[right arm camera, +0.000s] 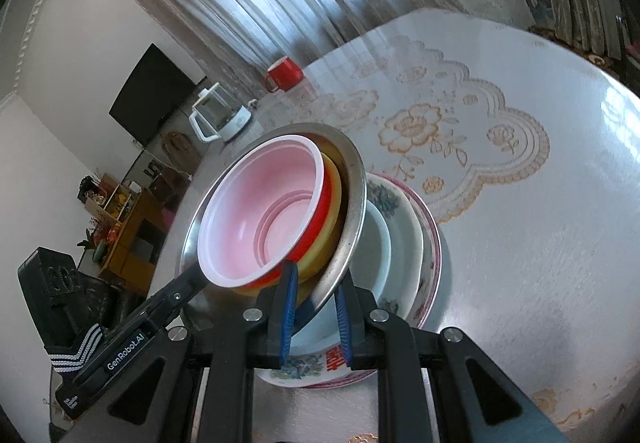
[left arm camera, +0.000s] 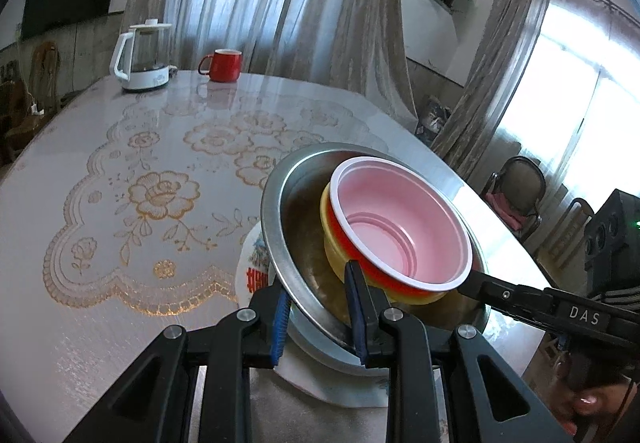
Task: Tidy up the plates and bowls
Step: 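Lower the nested bowls onto the plate stack and open the right tool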
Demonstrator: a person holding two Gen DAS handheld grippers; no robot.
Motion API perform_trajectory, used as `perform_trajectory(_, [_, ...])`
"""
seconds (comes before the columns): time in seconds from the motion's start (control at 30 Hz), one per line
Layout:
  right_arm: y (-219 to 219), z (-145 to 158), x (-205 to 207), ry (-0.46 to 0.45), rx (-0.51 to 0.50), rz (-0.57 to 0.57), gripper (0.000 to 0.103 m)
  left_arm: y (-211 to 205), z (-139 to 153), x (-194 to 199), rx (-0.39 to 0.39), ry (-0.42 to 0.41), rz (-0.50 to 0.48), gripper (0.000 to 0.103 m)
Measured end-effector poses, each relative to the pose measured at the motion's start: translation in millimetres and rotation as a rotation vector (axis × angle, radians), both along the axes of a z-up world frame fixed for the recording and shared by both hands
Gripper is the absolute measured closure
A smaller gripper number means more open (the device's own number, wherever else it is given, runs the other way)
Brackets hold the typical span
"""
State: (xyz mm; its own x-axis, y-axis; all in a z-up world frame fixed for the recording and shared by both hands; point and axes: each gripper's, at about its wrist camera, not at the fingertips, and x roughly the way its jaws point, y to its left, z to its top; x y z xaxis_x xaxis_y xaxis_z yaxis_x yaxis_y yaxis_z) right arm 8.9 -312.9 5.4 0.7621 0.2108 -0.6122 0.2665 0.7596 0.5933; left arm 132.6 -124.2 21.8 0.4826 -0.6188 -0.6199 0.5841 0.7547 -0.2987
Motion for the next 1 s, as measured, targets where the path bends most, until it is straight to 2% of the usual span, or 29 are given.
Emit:
perform_trajectory(0.47, [-6.0,-22.1,6.1,0.065,0.035,-0.006,0.086,-5.6,-21.9,4.6,0.031,0.047,0.004,0.076])
perform_trajectory(1.0, [-7.9,-20.2,5.2,0.065,0.036,-0.013,0.084,-4.4,-25.3,-1.1,0.013,0.052,0.023,0.075])
